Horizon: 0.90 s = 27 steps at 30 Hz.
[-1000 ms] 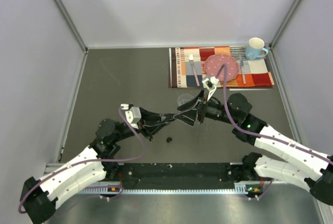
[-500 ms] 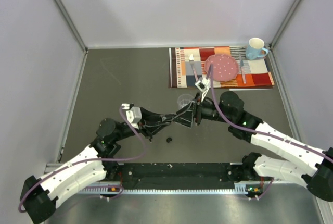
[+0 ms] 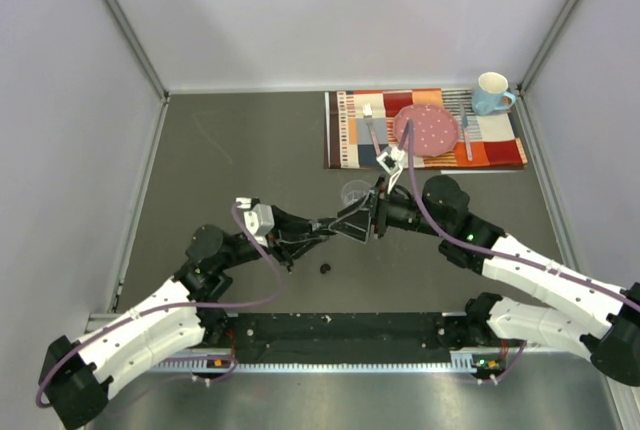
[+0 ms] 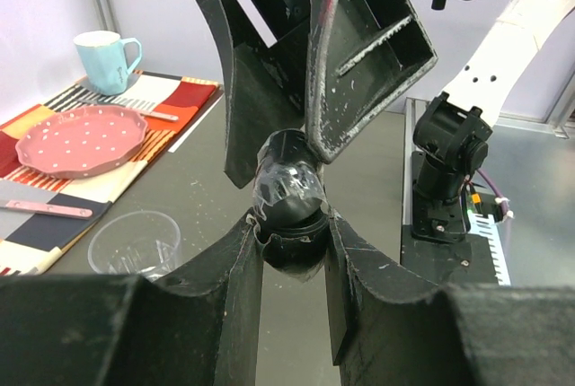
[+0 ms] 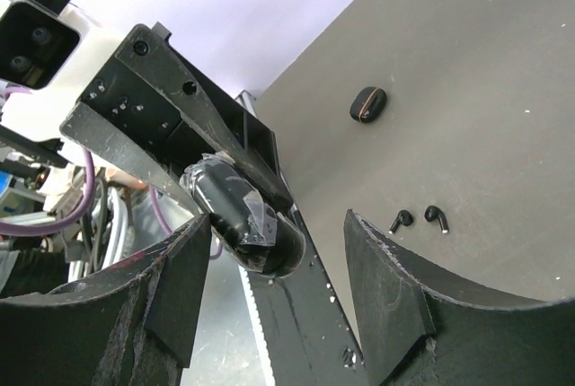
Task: Insert the wireless bluetooth earbuds into the charging case
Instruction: Adjust the charging case.
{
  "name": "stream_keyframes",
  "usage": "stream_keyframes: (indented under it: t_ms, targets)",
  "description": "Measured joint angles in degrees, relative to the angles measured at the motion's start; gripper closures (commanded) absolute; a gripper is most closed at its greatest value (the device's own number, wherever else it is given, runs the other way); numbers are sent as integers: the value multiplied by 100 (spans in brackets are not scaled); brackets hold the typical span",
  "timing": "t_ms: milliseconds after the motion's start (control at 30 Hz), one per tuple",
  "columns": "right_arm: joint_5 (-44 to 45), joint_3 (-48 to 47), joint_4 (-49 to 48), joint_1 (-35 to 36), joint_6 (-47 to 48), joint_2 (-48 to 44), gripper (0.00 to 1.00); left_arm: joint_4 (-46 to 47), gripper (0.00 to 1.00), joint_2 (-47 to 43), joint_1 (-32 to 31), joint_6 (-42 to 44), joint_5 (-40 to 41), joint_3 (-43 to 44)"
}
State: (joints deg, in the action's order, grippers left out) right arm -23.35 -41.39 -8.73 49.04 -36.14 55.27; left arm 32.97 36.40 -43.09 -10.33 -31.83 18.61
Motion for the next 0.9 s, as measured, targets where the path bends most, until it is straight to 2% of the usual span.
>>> stream_keyframes:
  t_ms: [133,367,900]
  targets:
    - [140,-7,-70,-2,-96,2,40,-48,100,26,0,0,-55,0]
    - [435,-184,-107,-9,-221,168,34,-24,100,11,-15,0,-195,0]
    - [374,-186,-282,-492,-739,103,29,-72,100,-101,-24,2,15,-2]
